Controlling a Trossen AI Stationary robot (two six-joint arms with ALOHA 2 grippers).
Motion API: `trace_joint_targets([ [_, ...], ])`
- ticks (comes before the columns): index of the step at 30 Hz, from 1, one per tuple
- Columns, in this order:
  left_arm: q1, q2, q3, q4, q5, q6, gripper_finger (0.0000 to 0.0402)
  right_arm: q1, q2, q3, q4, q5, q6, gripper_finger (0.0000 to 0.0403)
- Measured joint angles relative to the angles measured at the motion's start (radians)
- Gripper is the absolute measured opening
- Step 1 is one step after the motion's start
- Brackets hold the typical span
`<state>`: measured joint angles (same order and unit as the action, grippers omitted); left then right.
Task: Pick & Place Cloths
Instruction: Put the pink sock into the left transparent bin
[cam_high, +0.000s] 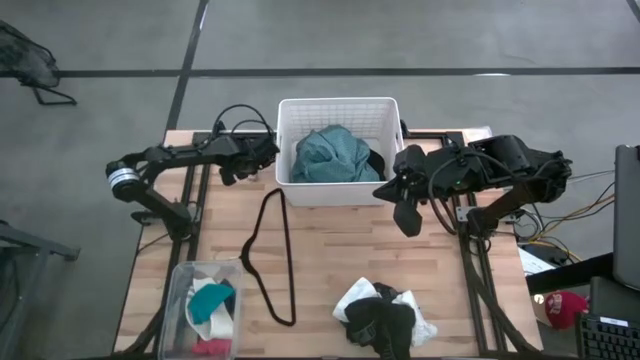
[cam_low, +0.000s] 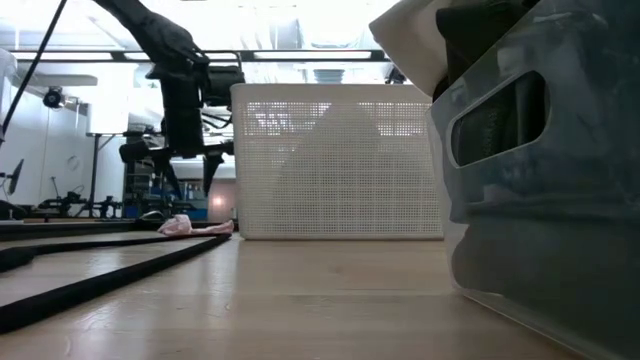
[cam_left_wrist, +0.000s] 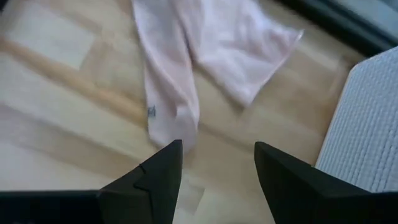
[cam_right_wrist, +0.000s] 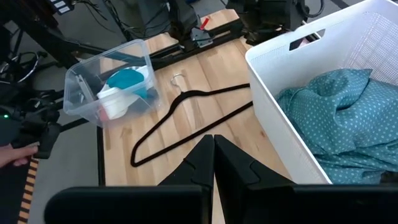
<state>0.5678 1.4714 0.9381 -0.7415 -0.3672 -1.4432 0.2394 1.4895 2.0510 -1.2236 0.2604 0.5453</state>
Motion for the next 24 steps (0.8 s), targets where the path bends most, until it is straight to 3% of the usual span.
trace_joint_targets([
  [3, 0.002, 0.005, -0.008, 0.032, -0.034, 0.023, 0.0204, 0.0, 0.0, 0.0, 0.0, 0.0, 0.001, 0.0008],
  [9, 0.004, 0.005, -0.02, 0.042, -0.06, -0.226, 0.0204, 0.0, 0.0, 0.0, 0.0, 0.0, 0.001, 0.0008],
  [17, 0.015, -0.069, -0.055, 0.023, -0.056, -0.402, 0.0204, 0.0, 0.0, 0.0, 0.0, 0.001, -0.007, 0.0008],
  [24, 0.018, -0.051, -0.183, 0.23, -0.017, -0.505, 0.0204, 0.0, 0.0, 0.0, 0.001, 0.001, -0.023, 0.0008],
])
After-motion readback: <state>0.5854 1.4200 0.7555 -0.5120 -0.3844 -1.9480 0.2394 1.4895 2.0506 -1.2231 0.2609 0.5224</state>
